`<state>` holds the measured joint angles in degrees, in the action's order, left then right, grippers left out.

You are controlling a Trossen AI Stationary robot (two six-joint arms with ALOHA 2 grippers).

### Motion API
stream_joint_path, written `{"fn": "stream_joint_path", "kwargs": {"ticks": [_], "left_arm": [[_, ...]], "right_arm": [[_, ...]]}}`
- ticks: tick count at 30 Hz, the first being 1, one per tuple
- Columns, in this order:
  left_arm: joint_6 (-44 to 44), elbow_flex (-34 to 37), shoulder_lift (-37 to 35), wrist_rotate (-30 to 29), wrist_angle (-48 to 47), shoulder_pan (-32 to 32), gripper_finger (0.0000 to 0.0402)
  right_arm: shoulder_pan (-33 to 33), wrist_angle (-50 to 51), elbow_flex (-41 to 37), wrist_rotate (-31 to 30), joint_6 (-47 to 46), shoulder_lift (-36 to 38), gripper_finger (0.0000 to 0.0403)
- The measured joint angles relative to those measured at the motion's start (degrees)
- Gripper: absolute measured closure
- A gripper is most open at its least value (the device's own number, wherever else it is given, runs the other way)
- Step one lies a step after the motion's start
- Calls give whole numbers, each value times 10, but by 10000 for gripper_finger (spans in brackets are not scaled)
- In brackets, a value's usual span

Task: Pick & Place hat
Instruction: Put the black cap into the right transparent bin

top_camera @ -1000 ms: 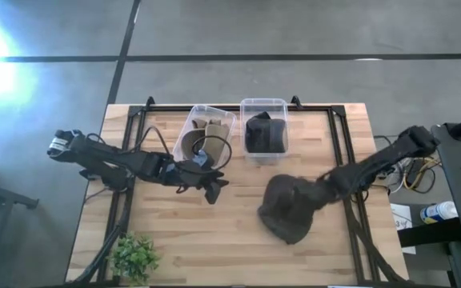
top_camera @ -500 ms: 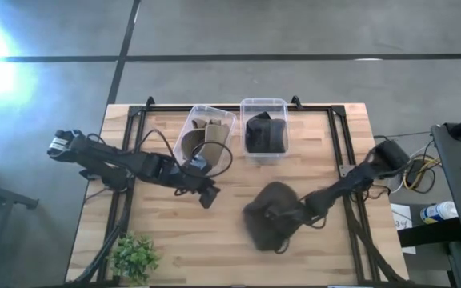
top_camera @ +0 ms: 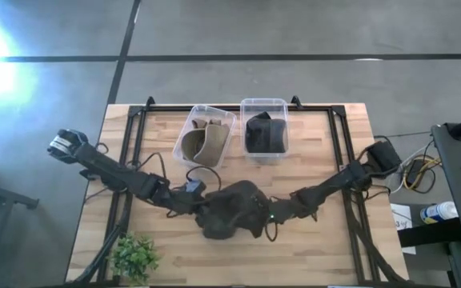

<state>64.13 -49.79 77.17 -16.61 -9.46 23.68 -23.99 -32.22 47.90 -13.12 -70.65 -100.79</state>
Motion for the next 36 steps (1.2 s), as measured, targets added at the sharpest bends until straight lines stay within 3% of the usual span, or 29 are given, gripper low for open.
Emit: {"fn": "stream_joint_path", "kwargs": {"ticks": [4,7,12,17,24,27,31,36], "left_arm": [[8,41,1,-47,95,-3,223],[26,59,1,-49,104,-6,223],[68,93,1,-26,104,-4,223],[100,118,9,2,106,2,223],[127,123,67,49,109,12,223],[131,119,107,68,110,11,223],[130,96,165,73,127,10,223],[106,57,227,82,172,7,223]], "right_arm": [[-5,203,-1,-85,-70,59,227],[-10,355,-1,-143,-145,101,227],[2,521,-14,-143,-243,145,227],[41,404,-66,-58,-187,146,227],[86,281,-116,-46,-112,106,227],[105,178,-131,10,-56,81,227],[121,89,-130,81,-29,26,227],[119,3,-106,95,-2,-32,227]]}}
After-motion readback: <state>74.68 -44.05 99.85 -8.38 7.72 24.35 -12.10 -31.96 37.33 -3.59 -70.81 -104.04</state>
